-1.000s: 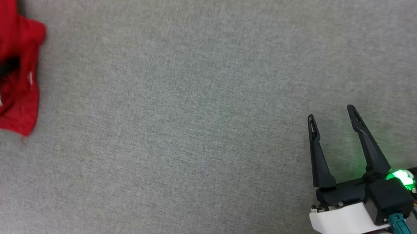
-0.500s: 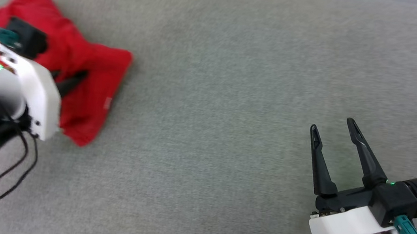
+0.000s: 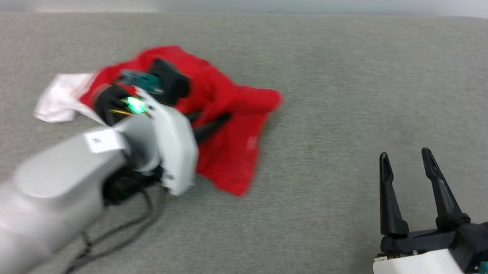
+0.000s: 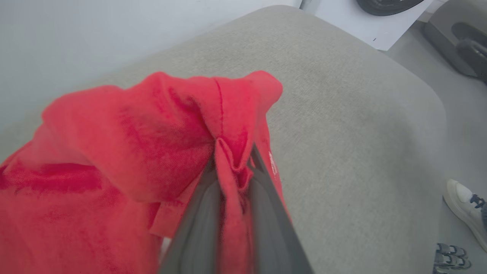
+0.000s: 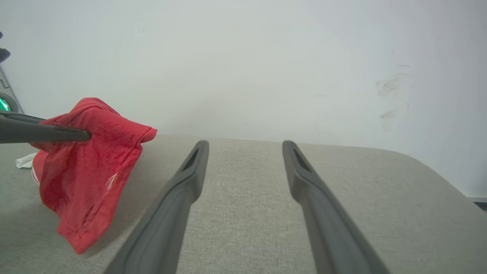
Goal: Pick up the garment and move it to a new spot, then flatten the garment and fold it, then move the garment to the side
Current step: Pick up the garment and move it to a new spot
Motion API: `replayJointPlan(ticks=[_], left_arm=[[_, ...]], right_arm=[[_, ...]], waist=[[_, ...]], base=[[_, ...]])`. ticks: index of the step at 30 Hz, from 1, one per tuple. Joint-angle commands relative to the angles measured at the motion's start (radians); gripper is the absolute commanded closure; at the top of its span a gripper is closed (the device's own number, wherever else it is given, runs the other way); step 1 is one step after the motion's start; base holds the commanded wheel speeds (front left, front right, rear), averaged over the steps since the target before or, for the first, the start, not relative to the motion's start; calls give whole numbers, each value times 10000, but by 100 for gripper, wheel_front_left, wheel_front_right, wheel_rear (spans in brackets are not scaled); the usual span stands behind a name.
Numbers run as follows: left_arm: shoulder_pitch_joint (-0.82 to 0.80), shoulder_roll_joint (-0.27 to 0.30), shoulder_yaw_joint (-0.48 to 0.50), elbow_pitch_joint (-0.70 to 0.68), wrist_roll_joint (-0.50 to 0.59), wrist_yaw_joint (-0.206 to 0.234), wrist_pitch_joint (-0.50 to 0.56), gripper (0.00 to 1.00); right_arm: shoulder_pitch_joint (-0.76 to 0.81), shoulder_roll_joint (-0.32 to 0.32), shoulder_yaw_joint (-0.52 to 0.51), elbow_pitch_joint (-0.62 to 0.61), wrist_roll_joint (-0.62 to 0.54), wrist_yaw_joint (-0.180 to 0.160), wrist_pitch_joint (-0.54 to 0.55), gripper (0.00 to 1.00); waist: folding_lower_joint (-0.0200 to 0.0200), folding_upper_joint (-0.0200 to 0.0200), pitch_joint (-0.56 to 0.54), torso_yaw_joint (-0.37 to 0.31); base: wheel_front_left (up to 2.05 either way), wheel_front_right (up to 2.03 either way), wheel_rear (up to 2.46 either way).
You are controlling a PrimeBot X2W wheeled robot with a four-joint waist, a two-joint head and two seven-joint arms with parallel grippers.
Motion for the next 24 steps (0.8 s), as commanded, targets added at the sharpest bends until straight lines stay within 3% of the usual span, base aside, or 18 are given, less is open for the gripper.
replayJointPlan(ticks=[1, 10, 11, 12, 17, 24], left_arm=[[123, -328, 51, 55, -85, 155, -118, 100], [-267, -2585, -413, 1098, 194, 690, -259, 100], [-334, -2775, -413, 1270, 254, 740, -342, 54], [-333, -2979, -365, 1496, 215, 815, -424, 0], [-525, -3565, -480, 2144, 423, 534, -819, 0], [-645, -3415, -399, 2630, 736, 243, -1764, 0]], right_arm=[[61, 35, -50, -60, 63, -7, -19, 0], [-148, 36, 159, -132, 338, -7, -21, 0], [-158, 36, 190, -128, 367, -5, -19, 0], [-155, 36, 207, -113, 384, -7, -19, 0], [-141, 36, 297, -50, 487, -7, -21, 0], [-113, 33, 308, 91, 376, -7, -21, 0]], waist=[[1, 0, -117, -385], [1, 0, 264, -1264], [1, 0, 319, -1326], [1, 0, 357, -1370], [1, 0, 456, -1444], [1, 0, 204, -1085]], base=[[0, 0, 0], [0, 0, 0], [0, 0, 0], [0, 0, 0], [0, 0, 0], [0, 0, 0]])
